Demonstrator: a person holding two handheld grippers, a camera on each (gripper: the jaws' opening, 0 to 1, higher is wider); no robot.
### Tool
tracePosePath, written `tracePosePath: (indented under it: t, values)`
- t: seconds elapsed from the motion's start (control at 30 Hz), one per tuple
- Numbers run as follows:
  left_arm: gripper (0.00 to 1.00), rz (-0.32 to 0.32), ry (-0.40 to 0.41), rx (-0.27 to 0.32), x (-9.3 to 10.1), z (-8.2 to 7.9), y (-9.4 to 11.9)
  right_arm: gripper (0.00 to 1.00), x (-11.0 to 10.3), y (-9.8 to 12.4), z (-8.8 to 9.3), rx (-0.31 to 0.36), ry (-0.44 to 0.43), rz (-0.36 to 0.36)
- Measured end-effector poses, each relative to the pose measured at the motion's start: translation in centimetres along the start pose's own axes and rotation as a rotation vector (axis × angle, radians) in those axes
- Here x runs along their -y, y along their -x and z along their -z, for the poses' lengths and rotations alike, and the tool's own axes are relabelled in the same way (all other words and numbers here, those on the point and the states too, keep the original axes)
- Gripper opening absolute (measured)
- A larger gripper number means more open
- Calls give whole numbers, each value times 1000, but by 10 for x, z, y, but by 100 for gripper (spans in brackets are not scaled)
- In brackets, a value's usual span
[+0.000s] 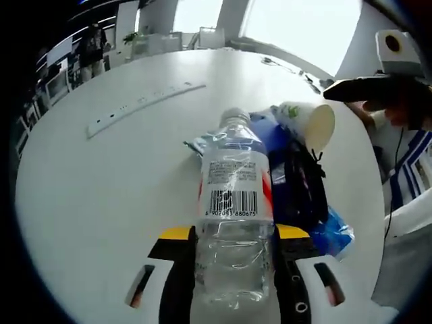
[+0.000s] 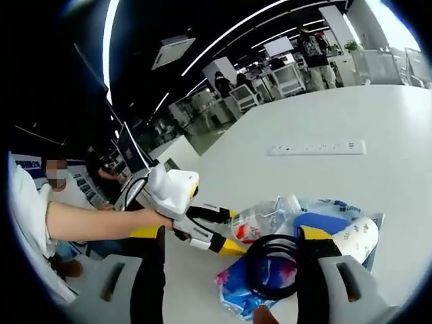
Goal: Arrange the tabletop items into an orderly group along one side of the table until the central work area is clear of visible clutter.
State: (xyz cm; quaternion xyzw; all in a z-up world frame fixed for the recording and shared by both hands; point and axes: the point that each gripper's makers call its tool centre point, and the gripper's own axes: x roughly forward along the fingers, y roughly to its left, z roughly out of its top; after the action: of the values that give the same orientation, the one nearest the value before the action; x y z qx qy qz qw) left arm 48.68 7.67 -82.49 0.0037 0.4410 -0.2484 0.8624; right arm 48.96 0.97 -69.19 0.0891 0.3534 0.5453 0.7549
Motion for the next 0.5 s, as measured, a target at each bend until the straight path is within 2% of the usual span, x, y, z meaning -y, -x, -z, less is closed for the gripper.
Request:
tracePosePath:
  t: [0.2, 0.37, 0.5]
  values:
    - [41, 1, 1, 1, -1, 0, 0, 77, 0, -10, -12, 42, -103, -9]
    - [41, -1, 6, 7, -2, -1, -1, 75, 9, -23, -19, 69, -246, 13]
    - [42, 1, 6, 9, -2, -1, -1, 75, 12, -34, -21, 65, -279, 23]
